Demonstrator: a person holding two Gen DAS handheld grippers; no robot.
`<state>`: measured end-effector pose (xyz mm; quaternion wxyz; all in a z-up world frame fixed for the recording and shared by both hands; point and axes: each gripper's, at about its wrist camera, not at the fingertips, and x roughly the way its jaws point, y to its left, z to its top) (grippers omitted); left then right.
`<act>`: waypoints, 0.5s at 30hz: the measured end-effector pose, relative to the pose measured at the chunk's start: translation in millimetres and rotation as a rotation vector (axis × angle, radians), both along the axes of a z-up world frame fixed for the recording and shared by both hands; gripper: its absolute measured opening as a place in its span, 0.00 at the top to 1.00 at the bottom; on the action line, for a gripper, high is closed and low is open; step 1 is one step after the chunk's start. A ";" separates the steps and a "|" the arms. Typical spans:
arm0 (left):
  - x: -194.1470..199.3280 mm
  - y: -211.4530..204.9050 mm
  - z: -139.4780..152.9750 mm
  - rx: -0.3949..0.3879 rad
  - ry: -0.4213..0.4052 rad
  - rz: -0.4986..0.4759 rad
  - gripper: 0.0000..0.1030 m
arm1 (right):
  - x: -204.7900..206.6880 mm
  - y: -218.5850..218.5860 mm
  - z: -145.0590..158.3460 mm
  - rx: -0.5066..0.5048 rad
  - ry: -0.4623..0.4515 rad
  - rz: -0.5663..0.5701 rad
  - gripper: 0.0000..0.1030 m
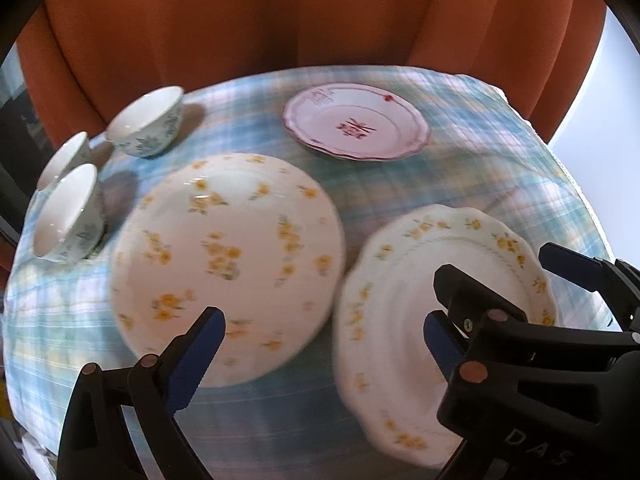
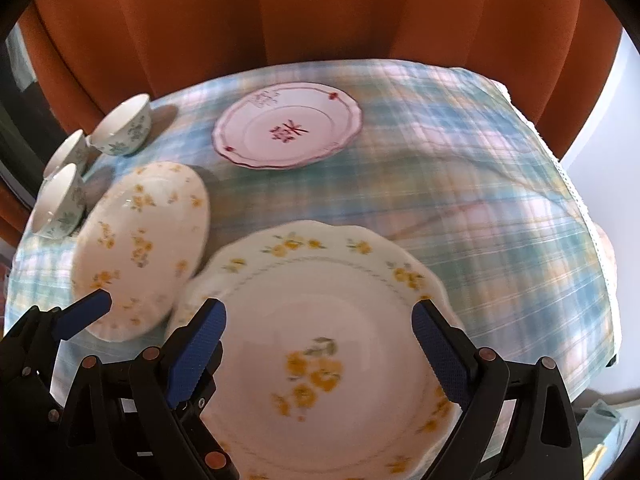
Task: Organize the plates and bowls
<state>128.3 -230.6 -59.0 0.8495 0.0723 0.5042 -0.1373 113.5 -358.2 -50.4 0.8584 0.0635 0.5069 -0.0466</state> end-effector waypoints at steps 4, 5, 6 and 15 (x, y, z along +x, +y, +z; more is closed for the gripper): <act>6.0 26.5 3.2 -0.002 0.000 0.018 0.02 | 3.3 26.8 6.3 0.006 -0.019 0.010 0.07; 6.6 32.7 3.9 -0.004 0.001 0.020 0.02 | 4.4 31.7 7.4 0.006 -0.023 0.012 0.07; 9.4 40.8 4.2 0.001 -0.002 0.026 0.02 | 5.4 37.9 8.8 0.006 -0.028 0.013 0.07; 32.2 91.7 -4.5 0.034 0.004 0.100 0.05 | 27.7 90.1 5.3 0.001 -0.027 0.061 0.07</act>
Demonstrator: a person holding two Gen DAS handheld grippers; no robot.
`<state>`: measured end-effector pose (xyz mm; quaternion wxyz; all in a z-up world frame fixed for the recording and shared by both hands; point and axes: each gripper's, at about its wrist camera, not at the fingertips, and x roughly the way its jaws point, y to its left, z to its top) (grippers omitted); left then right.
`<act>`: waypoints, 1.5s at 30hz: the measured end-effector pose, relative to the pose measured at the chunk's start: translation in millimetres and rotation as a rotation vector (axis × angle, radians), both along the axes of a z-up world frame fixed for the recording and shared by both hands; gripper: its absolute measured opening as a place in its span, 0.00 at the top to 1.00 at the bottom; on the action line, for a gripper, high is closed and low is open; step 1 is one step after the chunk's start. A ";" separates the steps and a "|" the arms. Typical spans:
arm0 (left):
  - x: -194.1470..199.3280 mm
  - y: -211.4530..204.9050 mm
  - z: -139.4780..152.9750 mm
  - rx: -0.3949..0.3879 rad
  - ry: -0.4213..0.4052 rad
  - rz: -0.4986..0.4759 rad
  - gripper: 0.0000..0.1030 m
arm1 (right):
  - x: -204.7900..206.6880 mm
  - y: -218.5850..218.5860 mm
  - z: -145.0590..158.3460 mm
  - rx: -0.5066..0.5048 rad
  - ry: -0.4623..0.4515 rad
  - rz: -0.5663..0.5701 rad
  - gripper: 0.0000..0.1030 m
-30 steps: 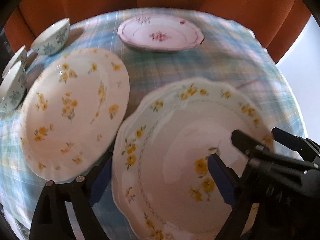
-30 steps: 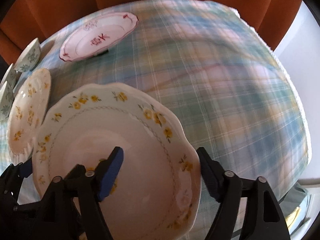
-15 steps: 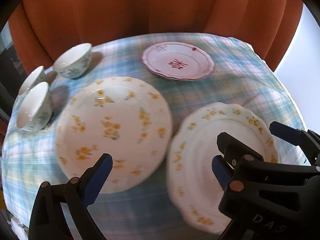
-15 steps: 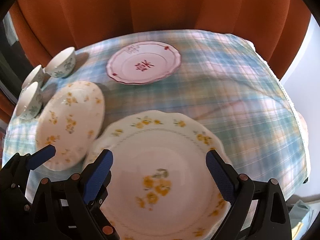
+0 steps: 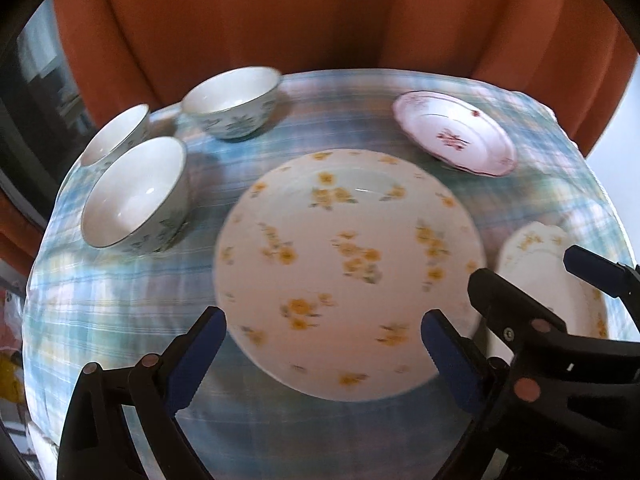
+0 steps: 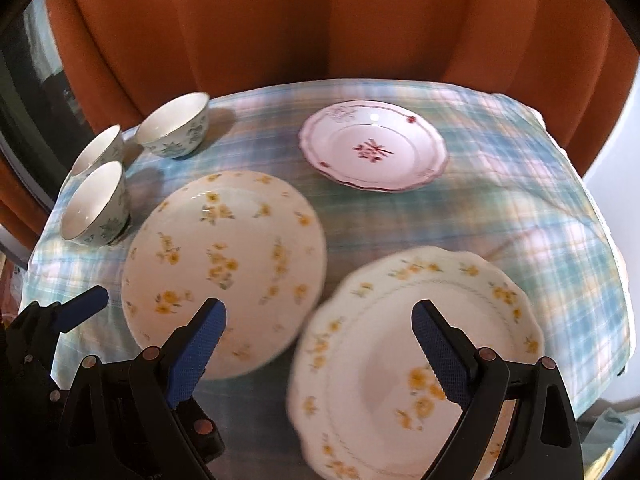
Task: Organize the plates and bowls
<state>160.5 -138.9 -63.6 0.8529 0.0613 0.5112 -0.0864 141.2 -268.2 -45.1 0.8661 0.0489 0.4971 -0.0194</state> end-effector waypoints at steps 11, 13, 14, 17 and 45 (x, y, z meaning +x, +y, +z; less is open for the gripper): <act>41.5 18.8 -26.3 -0.004 0.073 0.053 0.13 | 46.2 19.4 -21.0 -0.002 0.053 0.007 0.07; 47.0 17.1 -31.4 0.010 0.082 0.063 0.13 | 53.6 17.2 -27.2 -0.005 0.068 0.007 0.07; 48.4 16.4 -33.1 0.020 0.082 0.066 0.13 | 57.8 16.3 -31.5 0.001 0.082 0.010 0.07; 53.7 15.8 -40.4 0.025 0.106 0.076 0.13 | 66.0 12.9 -43.0 0.008 0.115 -0.004 0.07; 1.6 84.1 -43.6 0.025 0.214 0.097 0.21 | 49.9 60.1 -61.4 0.083 0.249 0.064 0.21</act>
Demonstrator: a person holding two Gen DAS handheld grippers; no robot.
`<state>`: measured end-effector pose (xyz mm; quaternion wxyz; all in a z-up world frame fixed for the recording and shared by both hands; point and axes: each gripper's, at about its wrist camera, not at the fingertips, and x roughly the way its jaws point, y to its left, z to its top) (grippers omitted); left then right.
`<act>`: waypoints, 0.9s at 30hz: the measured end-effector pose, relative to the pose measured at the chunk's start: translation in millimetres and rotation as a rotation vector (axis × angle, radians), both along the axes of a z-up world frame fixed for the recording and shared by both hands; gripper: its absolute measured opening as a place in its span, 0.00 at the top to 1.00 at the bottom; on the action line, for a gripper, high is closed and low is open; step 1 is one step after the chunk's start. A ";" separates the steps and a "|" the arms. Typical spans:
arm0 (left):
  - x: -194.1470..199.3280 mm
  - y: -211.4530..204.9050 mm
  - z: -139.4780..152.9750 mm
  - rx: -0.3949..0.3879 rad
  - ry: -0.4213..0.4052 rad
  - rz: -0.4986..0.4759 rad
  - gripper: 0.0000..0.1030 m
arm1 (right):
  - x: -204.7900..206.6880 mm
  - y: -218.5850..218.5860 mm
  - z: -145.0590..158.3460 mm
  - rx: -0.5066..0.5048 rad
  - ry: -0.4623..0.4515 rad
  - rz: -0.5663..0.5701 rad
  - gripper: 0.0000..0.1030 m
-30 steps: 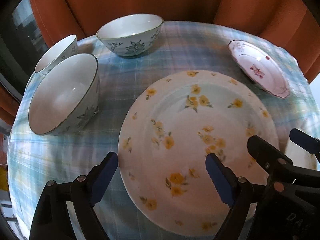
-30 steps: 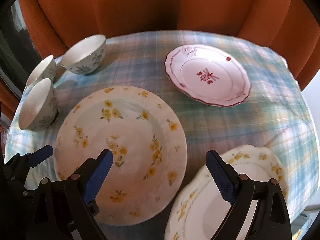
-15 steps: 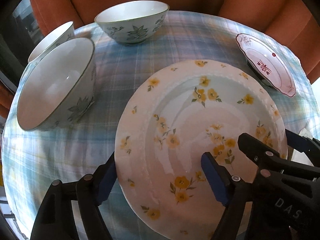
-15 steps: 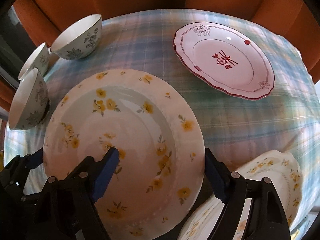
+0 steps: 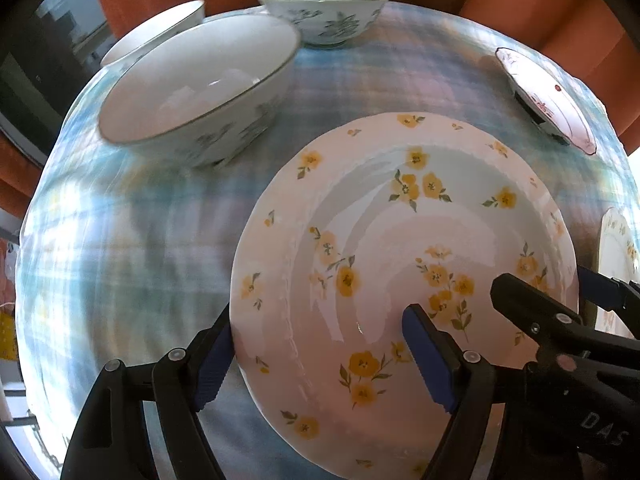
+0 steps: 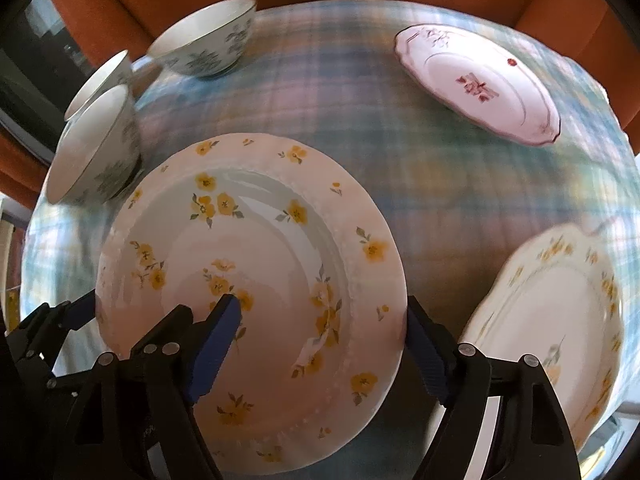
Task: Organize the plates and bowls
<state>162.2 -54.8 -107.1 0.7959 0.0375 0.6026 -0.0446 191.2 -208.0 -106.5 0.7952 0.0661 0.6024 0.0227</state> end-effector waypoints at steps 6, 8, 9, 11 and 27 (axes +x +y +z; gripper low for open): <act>2.2 5.1 2.0 -0.003 -0.013 -0.003 0.23 | -1.3 6.0 0.0 -0.001 0.005 -0.015 0.29; 3.1 11.1 4.2 0.000 -0.021 0.000 0.25 | 1.9 1.8 -0.3 -0.029 0.003 -0.030 0.40; 7.4 10.9 3.0 -0.002 -0.021 -0.001 0.25 | 4.1 0.3 -1.2 -0.043 0.006 -0.028 0.45; 7.7 13.7 4.5 -0.008 -0.023 0.001 0.25 | 8.8 -0.3 -4.2 -0.058 0.009 -0.021 0.48; 31.8 7.4 8.6 -0.014 -0.019 -0.016 0.26 | 7.0 12.0 1.5 -0.112 0.007 -0.059 0.43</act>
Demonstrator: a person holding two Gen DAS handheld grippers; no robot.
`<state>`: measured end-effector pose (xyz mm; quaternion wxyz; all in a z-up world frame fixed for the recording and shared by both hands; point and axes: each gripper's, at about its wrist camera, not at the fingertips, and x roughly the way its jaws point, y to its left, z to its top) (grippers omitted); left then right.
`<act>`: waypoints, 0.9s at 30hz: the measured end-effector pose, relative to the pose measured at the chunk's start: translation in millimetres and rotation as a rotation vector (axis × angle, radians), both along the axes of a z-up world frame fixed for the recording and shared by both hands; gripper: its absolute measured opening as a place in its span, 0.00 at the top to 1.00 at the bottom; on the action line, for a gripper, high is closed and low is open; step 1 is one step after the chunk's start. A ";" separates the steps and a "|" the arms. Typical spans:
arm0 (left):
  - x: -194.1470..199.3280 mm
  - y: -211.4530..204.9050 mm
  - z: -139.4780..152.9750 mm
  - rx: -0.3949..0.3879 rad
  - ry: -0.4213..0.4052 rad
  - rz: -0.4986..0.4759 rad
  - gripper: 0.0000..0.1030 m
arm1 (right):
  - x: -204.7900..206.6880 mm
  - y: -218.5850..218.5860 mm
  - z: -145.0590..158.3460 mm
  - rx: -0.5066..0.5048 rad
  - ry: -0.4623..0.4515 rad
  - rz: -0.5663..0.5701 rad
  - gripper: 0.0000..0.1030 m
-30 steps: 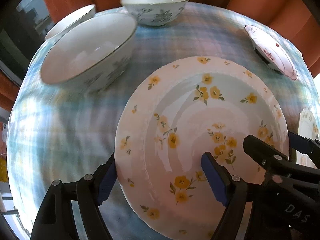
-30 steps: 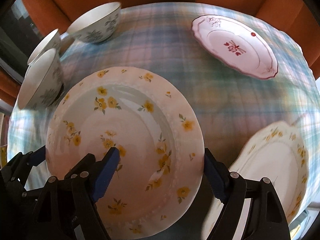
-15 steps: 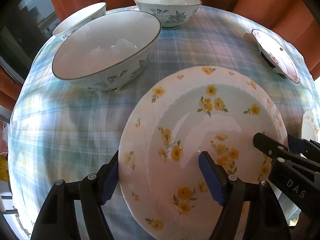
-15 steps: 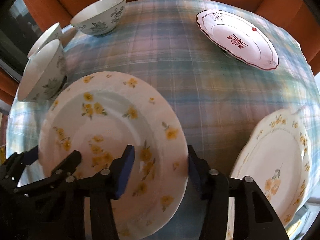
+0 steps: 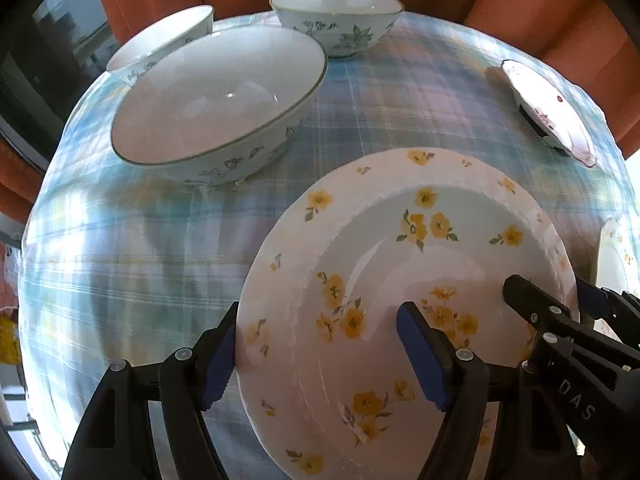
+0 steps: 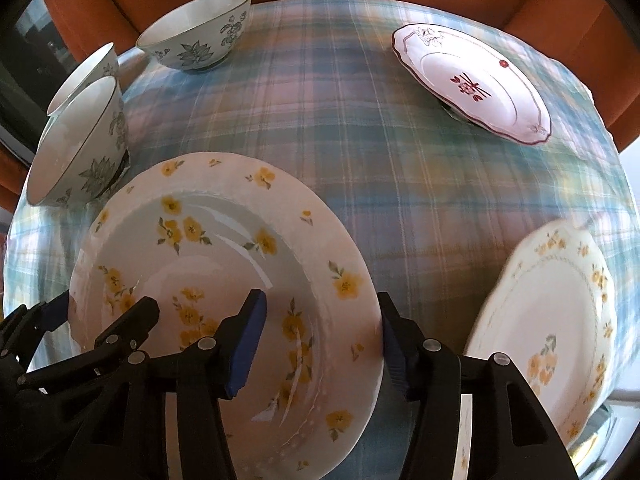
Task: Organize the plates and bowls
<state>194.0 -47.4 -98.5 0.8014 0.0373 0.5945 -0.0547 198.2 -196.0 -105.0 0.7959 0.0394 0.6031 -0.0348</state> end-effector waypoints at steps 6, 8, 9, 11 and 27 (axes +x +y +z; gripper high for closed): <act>-5.7 -0.7 17.6 -0.010 -0.052 -0.044 0.26 | -19.9 5.5 21.5 -0.016 -0.046 -0.050 0.43; -8.6 -1.6 25.4 -0.015 -0.067 -0.057 0.26 | -27.4 7.0 29.6 -0.016 -0.059 -0.070 0.43; -12.2 -1.3 30.2 -0.020 -0.074 -0.062 0.26 | -31.3 8.0 34.7 -0.020 -0.069 -0.078 0.43; -17.0 -3.6 35.3 -0.027 -0.091 -0.070 0.26 | -39.8 7.2 44.1 -0.027 -0.090 -0.093 0.43; -54.5 -69.7 55.9 -0.013 -0.165 0.000 0.27 | -71.2 -56.2 65.4 -0.001 -0.178 -0.063 0.43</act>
